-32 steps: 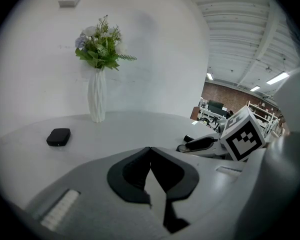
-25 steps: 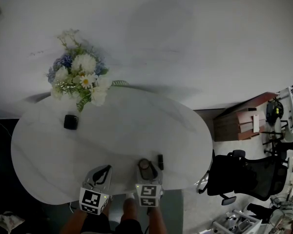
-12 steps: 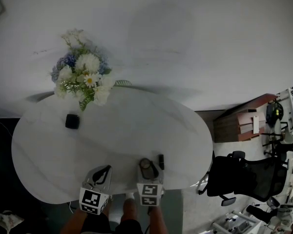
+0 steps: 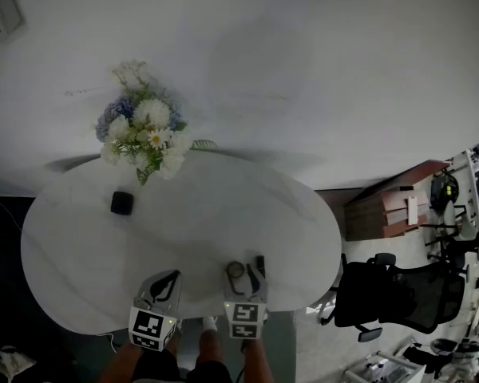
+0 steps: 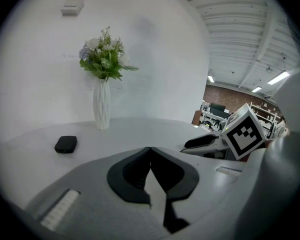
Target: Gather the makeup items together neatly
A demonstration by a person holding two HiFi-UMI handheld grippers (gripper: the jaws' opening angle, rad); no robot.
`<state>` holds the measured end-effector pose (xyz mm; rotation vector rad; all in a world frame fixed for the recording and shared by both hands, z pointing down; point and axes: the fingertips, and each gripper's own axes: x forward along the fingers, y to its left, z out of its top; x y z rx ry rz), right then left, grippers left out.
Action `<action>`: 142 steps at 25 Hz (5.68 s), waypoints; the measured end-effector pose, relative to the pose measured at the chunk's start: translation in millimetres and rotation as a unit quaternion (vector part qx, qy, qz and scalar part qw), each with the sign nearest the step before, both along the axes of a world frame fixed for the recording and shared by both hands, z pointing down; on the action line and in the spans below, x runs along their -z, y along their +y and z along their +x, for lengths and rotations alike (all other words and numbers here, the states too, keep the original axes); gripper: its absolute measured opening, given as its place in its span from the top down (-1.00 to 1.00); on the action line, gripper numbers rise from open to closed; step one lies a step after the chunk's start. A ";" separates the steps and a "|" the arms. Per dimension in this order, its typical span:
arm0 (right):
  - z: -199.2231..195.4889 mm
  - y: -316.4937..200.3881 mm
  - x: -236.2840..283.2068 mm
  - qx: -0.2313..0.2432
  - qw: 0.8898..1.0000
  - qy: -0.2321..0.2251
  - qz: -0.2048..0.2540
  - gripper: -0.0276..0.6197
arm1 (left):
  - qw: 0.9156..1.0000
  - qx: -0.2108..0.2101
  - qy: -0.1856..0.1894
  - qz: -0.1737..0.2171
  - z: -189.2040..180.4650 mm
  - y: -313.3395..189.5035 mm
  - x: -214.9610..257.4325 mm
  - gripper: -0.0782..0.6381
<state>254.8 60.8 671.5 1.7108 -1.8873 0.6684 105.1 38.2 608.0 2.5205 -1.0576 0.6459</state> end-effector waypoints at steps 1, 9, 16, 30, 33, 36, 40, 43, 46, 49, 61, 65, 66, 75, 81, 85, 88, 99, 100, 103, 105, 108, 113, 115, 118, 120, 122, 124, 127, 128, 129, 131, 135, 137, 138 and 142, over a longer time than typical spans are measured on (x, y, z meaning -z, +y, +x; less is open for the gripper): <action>-0.1 -1.8 5.7 0.001 1.000 0.002 0.005 0.17 | 1.000 0.001 0.002 0.004 0.0 -1.4 4.6 0.75; -5.3 -15.9 64.5 0.013 0.998 0.010 0.054 0.17 | 0.999 0.019 0.022 0.046 -4.3 -14.9 52.1 0.75; -22.9 -26.7 145.1 0.033 0.991 0.002 0.127 0.24 | 0.994 0.051 0.032 0.095 -24.6 -24.0 116.6 0.75; -95.3 -31.8 237.5 0.109 0.969 -0.009 0.219 0.84 | 0.979 0.119 0.038 0.161 -81.7 -18.9 189.4 0.75; -110.5 -34.4 245.0 0.123 0.967 -0.018 0.224 0.90 | 0.976 0.136 0.039 0.166 -96.5 -16.7 195.3 0.75; -124.1 -37.0 247.4 0.141 0.964 -0.022 0.223 0.90 | 0.973 0.151 0.036 0.169 -109.7 -15.3 198.6 0.75; -139.2 -40.7 248.9 0.158 0.962 -0.025 0.222 0.90 | 0.970 0.168 0.034 0.171 -124.8 -15.2 199.6 0.75; -150.0 -43.4 244.5 0.169 0.961 -0.023 0.217 0.90 | 0.970 0.177 0.031 0.163 -134.8 -15.3 194.9 0.75; -161.2 -48.6 241.0 0.182 0.959 -0.021 0.215 0.90 | 0.969 0.188 0.028 0.158 -145.9 -17.9 189.3 0.75; -174.5 -57.5 236.8 0.198 0.957 -0.019 0.214 0.90 | 0.968 0.197 0.025 0.153 -157.5 -22.7 183.6 0.75; -244.1 -103.7 184.7 0.268 0.948 -0.022 0.167 0.60 | 0.958 0.253 0.019 0.131 -215.4 -51.1 153.3 0.75; -263.3 -120.4 160.8 0.290 0.946 -0.025 0.146 0.50 | 0.956 0.270 0.011 0.114 -238.0 -56.3 132.4 0.75; -267.3 -124.8 153.7 0.294 0.945 -0.027 0.138 0.49 | 0.956 0.274 0.009 0.109 -242.6 -57.3 126.3 0.75; -298.0 -163.6 87.8 0.350 0.933 -0.011 0.085 0.24 | 0.952 0.299 0.009 0.058 -265.1 -71.4 71.5 0.75; -305.1 -190.3 55.4 0.379 0.923 0.008 0.068 0.13 | 0.951 0.307 0.016 0.039 -268.9 -86.3 47.2 0.75; -309.7 -200.3 30.7 0.398 0.915 0.018 0.058 -0.04 | 0.951 0.308 0.020 0.023 -264.8 -92.4 27.2 0.75; -308.0 -204.6 7.2 0.407 0.912 0.027 0.042 -0.16 | 0.950 0.310 0.020 0.007 -262.2 -93.3 10.5 0.75; -310.2 -223.3 -22.5 0.422 0.906 0.007 0.010 -0.24 | 0.948 0.317 0.016 -0.021 -265.3 -95.8 -21.3 0.75; -311.3 -223.3 -24.0 0.425 0.905 0.006 0.006 -0.24 | 0.948 0.317 0.016 -0.022 -265.4 -96.4 -22.2 0.75; -313.3 -223.6 -28.0 0.433 0.901 0.008 0.000 -0.24 | 0.947 0.320 0.016 -0.025 -266.2 -97.5 -23.9 0.75; -314.7 -224.3 -29.4 0.438 0.899 0.011 -0.002 -0.24 | 0.947 0.321 0.015 -0.025 -266.9 -98.3 -24.3 0.75; -316.9 -223.6 -31.6 0.447 0.894 0.016 -0.011 -0.24 | 0.946 0.322 0.012 -0.026 -268.1 -98.8 -25.4 0.75; -314.9 -221.6 -34.2 0.457 0.889 0.027 -0.023 -0.19 | 0.944 0.327 0.012 -0.030 -270.1 -98.2 -27.3 0.75; -316.0 -220.3 -34.1 0.456 0.889 0.022 -0.027 -0.13 | 0.944 0.328 0.011 -0.030 -270.5 -97.3 -28.2 0.75; -316.3 -220.2 -33.6 0.450 0.892 0.022 -0.026 -0.12 | 0.944 0.327 0.012 -0.028 -271.0 -96.9 -27.1 0.75; -316.2 -220.6 -33.4 0.448 0.894 0.023 -0.026 -0.12 | 0.944 0.327 0.012 -0.028 -271.8 -96.4 -27.2 0.75; -316.2 -221.0 -33.2 0.446 0.894 0.022 -0.025 -0.12 | 0.944 0.329 0.012 -0.028 -272.8 -95.4 -28.0 0.75; -315.9 -221.3 -33.1 0.443 0.896 0.022 -0.024 -0.12 | 0.944 0.329 0.012 -0.029 -273.6 -94.1 -28.7 0.75; -314.7 -222.5 -32.5 0.435 0.900 0.020 -0.024 -0.11 | 0.944 0.328 0.012 -0.028 -274.1 -93.1 -27.9 0.75; -314.2 -222.6 -32.0 0.433 0.901 0.019 -0.024 -0.11 | 0.944 0.328 0.012 -0.027 -274.3 -92.7 -27.3 0.75; -314.1 -222.4 -31.3 0.432 0.901 0.019 -0.024 -0.11 | 0.944 0.328 0.012 -0.027 -274.5 -92.2 -26.7 0.75; -315.0 -221.6 -28.7 0.431 0.902 0.017 -0.023 -0.11 | 0.944 0.328 0.011 -0.026 -275.7 -91.9 -25.0 0.75; -319.8 -219.5 -18.9 0.434 0.901 0.015 -0.017 -0.11 | 0.944 0.328 0.012 -0.019 -278.6 -93.0 -18.9 0.75; -321.2 -218.9 -11.1 0.433 0.901 0.015 -0.011 -0.11 | 0.944 0.328 0.013 -0.017 -279.3 -92.9 -14.6 0.75; -321.6 -218.8 -6.2 0.431 0.902 0.015 -0.008 -0.11 | 0.945 0.327 0.013 -0.014 -279.6 -93.4 -11.9 0.75; -321.6 -218.0 14.5 0.421 0.907 0.012 0.005 -0.11 | 0.947 0.322 0.017 -0.002 -279.0 -96.9 0.0 0.75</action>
